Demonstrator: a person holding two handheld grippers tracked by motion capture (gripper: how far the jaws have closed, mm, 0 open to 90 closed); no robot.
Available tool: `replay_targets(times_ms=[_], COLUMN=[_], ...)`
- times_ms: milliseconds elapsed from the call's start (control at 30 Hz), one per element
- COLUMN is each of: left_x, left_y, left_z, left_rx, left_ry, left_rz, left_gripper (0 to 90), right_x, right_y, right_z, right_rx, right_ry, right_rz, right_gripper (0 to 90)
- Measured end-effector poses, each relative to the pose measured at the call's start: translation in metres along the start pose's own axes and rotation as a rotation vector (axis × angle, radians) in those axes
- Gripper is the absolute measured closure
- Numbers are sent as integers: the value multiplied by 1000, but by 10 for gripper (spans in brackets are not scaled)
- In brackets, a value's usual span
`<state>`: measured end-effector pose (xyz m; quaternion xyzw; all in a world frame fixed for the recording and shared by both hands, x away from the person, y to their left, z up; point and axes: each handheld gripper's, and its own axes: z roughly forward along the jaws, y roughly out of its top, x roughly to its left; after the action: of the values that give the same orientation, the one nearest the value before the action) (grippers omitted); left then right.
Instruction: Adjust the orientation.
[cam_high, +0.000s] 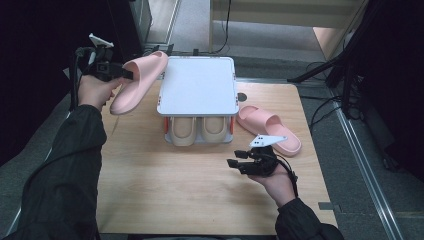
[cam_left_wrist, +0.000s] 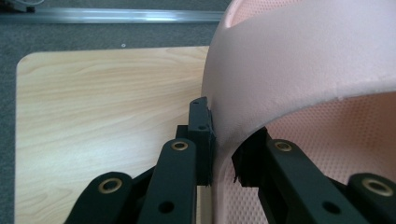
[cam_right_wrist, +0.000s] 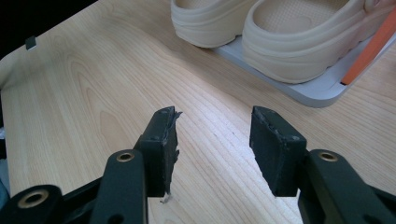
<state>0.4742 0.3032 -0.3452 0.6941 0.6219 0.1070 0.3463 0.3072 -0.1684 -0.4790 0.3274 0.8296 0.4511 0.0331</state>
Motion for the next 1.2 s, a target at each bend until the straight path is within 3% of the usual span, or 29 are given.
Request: replay_targets(times_ms=[167,267,567,667,933,1200], left_x=[-24,-35,-67,-75,-89,-97], left_y=[12,17,29,31,39,39], left_z=[7,12,32,38,50,54], left_rx=[2,1,29,24,37,43], left_ry=[-4,-18,-2,-12,12,-14], left_rz=[38,41,100,105,145,142], left_gripper=[787,787,772,770,715,641], right_x=[-1,-1,-1,-2,-1,-3], right_y=[0,0,0,0,0,0], right_z=[-1,-2,-3,-3,-4,-5], right_rx=[-5,-7,-8,-7,-12,-14], right_ry=[-1,2,5,4,9,10], right_rz=[2,3,0,-2,-1,0], right_gripper=[519,519,519,519,520,521])
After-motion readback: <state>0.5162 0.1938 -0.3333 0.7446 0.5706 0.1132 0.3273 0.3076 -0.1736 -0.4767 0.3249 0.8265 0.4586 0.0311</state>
